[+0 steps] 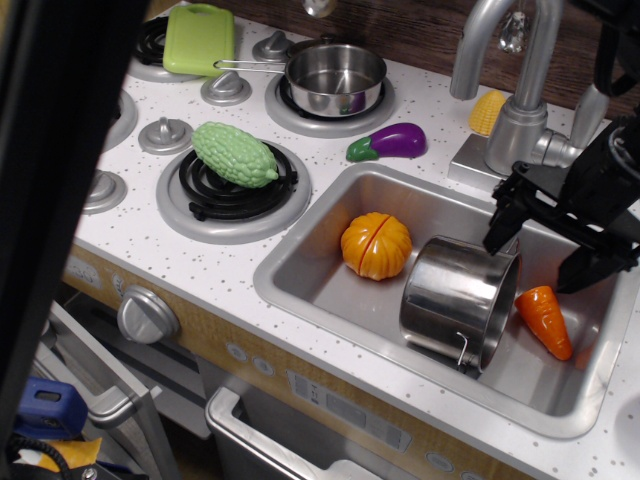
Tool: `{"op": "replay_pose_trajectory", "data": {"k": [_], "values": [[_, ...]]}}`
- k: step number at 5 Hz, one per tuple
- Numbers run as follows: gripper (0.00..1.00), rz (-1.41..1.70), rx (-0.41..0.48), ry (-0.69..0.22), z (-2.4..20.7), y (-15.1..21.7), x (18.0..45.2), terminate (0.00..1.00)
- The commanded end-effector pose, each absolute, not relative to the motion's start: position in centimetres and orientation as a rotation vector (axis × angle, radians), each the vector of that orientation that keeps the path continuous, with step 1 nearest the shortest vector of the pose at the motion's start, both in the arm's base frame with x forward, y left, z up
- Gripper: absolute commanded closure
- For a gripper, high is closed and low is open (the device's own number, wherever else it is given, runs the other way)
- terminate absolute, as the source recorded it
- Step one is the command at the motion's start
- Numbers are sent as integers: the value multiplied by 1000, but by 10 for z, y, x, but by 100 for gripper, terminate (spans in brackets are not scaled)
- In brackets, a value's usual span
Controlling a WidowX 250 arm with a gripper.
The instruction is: Flip pot upright in sink
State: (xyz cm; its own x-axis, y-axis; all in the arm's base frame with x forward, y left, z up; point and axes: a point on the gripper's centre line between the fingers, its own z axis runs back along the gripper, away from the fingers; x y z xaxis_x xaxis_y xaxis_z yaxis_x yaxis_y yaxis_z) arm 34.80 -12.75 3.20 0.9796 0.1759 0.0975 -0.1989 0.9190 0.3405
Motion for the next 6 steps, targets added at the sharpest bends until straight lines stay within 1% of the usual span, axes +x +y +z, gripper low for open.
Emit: {"op": "replay_pose_trajectory", "data": {"k": [1,3,4,5,6], "values": [[0,198,403,-153,37,-125,352,0],[0,166,472,-185,20,-115,351,0],[0,158,500,-195,17,-105,336,0],[100,176,483,-205,9,-97,329,0],[100,186,399,-180,12,-89,328,0]]}}
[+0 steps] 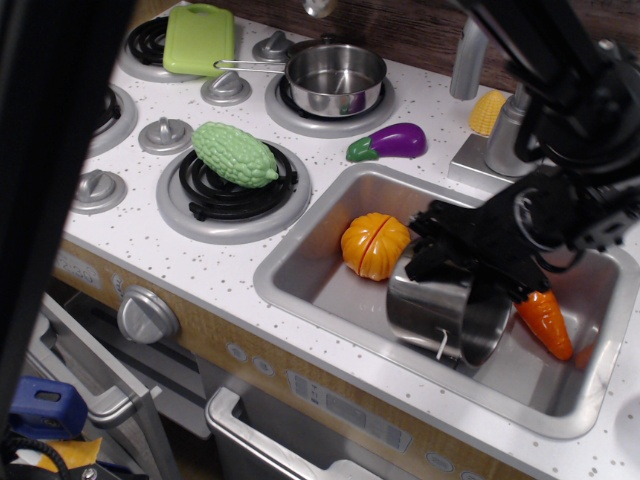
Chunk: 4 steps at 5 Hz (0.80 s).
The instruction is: Flip pot upright in sink
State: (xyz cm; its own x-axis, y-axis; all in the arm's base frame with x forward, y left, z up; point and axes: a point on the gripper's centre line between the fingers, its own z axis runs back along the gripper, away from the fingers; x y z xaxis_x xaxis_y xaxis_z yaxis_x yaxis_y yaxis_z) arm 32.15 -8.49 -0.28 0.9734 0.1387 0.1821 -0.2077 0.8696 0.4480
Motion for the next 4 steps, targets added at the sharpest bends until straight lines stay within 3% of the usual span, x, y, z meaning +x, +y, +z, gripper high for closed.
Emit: {"op": "replay_pose_trajectory", "data": {"k": [1,2,3,4], "values": [[100,179,321,-167,15,-78,326,0],[100,210,168,-153,17,-72,322,0],[100,196,140,-153,13,-67,317,0],[0,212,91,-136,12,-67,317,0]]}}
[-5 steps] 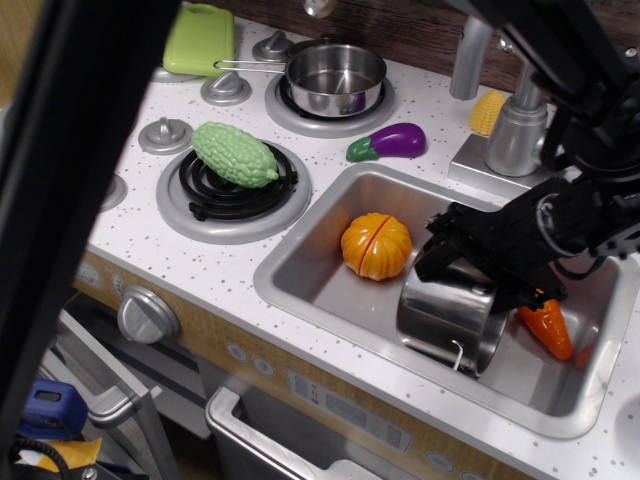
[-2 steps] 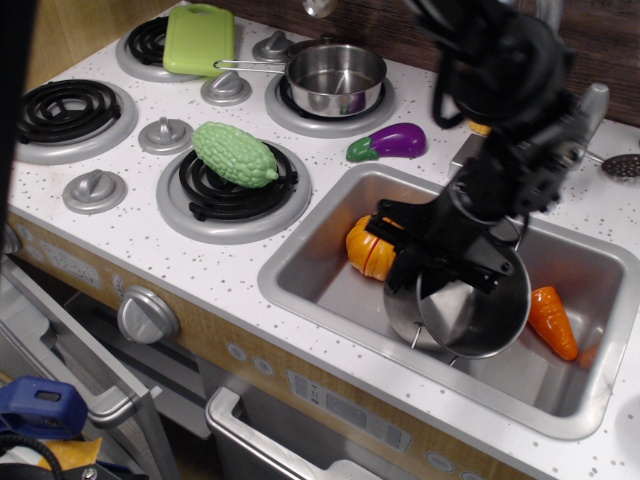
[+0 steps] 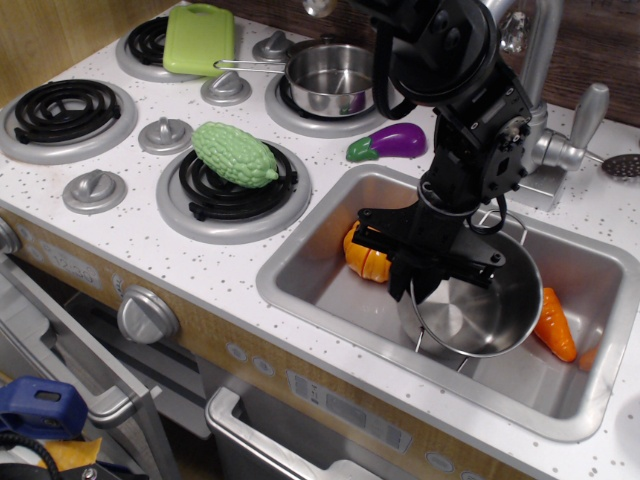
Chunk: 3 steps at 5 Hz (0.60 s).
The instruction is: Flip pot upright in sink
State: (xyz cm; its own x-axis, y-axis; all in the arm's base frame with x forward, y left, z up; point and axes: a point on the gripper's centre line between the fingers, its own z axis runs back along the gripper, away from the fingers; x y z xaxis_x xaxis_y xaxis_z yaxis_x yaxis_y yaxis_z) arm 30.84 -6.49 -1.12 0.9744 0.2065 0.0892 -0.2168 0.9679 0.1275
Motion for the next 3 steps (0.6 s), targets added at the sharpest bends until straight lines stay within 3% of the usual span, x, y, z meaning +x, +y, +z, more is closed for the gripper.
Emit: {"op": "replay_pose_trajectory", "data": {"k": [1,2,3], "values": [[0,212,91,-136,12,-67,317,0],[0,212,91,-136,12,-67,317,0],[0,212,91,-136,12,-67,317,100]]}}
